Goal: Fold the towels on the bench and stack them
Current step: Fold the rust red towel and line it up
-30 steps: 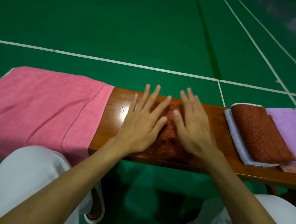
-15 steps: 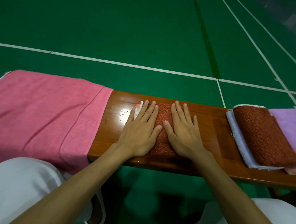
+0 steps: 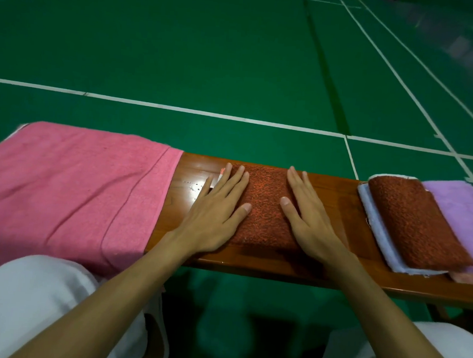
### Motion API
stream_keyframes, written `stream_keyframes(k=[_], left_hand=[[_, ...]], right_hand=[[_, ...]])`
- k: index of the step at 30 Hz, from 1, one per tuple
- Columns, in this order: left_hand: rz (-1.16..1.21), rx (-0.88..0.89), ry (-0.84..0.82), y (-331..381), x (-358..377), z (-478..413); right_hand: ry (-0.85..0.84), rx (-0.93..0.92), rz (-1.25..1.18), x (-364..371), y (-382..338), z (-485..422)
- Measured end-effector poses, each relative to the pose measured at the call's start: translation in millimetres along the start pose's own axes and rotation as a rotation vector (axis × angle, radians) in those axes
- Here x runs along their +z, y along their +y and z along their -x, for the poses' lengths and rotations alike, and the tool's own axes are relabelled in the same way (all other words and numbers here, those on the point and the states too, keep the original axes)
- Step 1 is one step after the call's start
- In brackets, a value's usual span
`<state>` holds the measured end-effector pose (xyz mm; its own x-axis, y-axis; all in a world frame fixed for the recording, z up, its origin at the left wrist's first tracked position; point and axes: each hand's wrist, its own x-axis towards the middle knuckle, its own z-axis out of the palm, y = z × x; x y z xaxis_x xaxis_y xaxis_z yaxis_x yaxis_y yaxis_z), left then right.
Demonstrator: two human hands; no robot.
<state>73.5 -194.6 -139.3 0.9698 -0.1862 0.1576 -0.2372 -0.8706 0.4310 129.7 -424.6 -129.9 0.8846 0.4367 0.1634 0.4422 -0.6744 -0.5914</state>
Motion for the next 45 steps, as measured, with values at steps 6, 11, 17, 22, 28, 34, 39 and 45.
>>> stream_keyframes(k=[6, 11, 17, 22, 28, 34, 39, 45], left_hand=[[-0.121, 0.166, -0.019, -0.4, -10.9, 46.7], [-0.155, 0.193, -0.067, -5.2, -8.4, 66.3], [-0.086, 0.211, -0.022, -9.2, -15.7, 73.1], [0.018, 0.252, 0.066, -6.8, -21.4, 73.1], [0.238, 0.188, 0.059, -4.4, -26.8, 63.6], [0.555, -0.067, 0.049, 12.7, -28.9, 42.3], [0.683, -0.289, 0.025, 13.1, -24.8, 19.1], [0.668, -0.518, 0.131, 21.5, -20.8, 1.3]], right_hand=[[-0.05, -0.239, 0.214, -12.3, 1.3, 48.1], [-0.082, -0.311, 0.32, -11.1, 8.1, 70.7], [0.002, -0.335, 0.226, -11.5, 15.1, 84.9], [0.071, -0.291, -0.035, -18.4, 16.4, 87.7], [-0.004, -0.07, -0.289, -33.2, 16.4, 78.6], [-0.075, 0.095, -0.738, -37.5, 15.2, 57.7], [-0.023, 0.209, -0.807, -32.4, 5.6, 40.2], [0.273, 0.182, -0.408, -27.5, 3.5, 29.1]])
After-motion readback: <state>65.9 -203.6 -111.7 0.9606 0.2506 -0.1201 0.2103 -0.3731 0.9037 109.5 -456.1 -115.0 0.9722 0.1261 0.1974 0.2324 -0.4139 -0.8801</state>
